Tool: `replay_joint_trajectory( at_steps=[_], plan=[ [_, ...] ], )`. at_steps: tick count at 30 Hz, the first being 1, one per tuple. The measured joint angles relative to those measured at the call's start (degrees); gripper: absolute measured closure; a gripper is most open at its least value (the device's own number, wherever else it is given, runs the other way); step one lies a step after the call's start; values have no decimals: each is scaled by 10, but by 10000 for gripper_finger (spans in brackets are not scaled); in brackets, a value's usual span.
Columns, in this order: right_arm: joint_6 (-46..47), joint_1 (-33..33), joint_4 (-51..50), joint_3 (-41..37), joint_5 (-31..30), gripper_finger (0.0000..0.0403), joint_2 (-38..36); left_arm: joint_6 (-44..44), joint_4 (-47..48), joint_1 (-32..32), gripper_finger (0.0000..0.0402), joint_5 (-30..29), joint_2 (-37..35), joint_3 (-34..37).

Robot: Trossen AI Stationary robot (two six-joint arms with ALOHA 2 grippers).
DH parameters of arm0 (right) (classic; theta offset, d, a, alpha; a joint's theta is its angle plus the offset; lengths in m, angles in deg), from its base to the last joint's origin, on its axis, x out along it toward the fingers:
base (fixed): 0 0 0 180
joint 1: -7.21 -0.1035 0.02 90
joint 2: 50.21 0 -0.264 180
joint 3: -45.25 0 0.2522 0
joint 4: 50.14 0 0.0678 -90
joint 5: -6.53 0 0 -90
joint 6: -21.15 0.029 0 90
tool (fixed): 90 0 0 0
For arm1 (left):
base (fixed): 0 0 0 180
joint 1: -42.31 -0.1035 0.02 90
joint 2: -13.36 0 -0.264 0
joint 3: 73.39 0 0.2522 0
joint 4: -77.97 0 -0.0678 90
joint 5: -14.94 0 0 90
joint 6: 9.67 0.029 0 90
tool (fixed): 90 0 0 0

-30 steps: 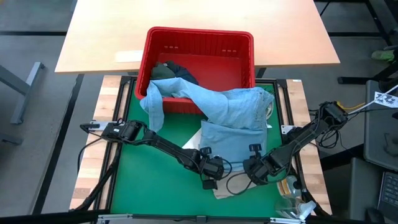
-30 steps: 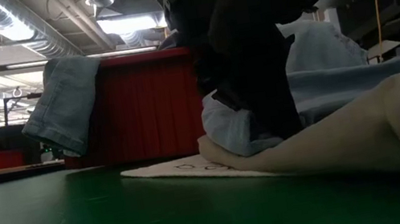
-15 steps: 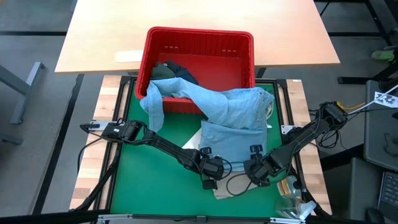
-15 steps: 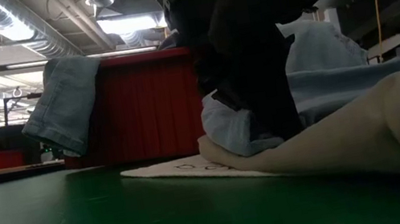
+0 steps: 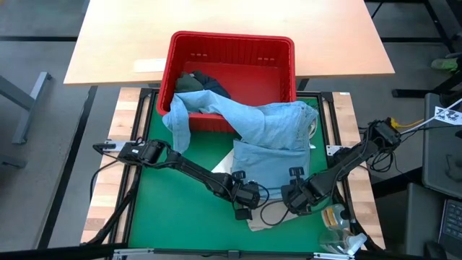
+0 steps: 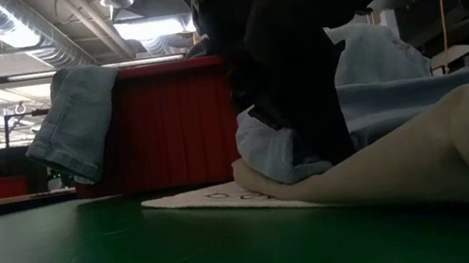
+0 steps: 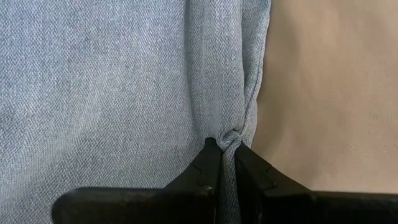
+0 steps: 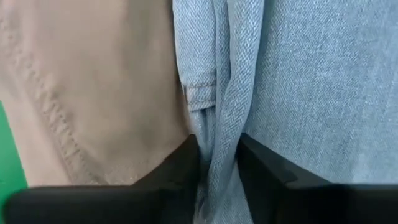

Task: Fold Laundry from Bin
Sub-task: Fold the light blue jeans

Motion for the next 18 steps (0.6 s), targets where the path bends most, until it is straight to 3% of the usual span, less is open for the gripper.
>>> replay_joint_trajectory(
  at_steps=[6, 13, 18],
  plan=[
    [0, 0, -2, 1, 0, 389, -2, 1, 1, 0, 384, 0, -3, 0],
    [0, 0, -7, 3, 8, 354, -2, 2, 11, 0, 384, 3, -6, -12],
    [-5, 0, -85, 46, 3, 391, -2, 7, 35, 0, 384, 3, -6, -47]
  ],
)
